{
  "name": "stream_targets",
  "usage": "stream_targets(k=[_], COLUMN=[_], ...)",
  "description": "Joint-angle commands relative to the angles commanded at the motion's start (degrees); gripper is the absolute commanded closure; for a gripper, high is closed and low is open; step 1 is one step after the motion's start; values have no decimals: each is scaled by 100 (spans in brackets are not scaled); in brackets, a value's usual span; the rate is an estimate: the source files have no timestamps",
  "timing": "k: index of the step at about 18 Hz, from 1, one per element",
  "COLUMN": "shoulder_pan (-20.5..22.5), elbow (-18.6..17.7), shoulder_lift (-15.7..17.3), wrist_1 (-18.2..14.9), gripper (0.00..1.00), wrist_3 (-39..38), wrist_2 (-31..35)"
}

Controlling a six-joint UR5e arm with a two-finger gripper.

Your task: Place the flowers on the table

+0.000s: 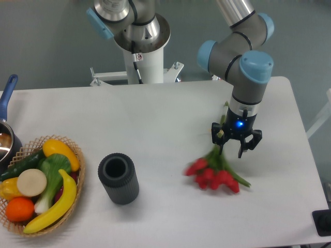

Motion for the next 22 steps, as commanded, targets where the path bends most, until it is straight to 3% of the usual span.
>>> stream_targets(k=[8, 10, 15, 19, 22], shoulder_pan=[509, 606, 966, 1072, 1055], elbow=[9, 0, -26, 17, 61], shoulder_lift=[193, 272, 650, 694, 695], wrist_1=[-26, -44, -518, -782, -774], gripper=[0, 0, 0, 0, 0], wrist_3=[694, 1254, 3311, 4182, 4448], wrist_2=[123, 141, 228, 605, 844])
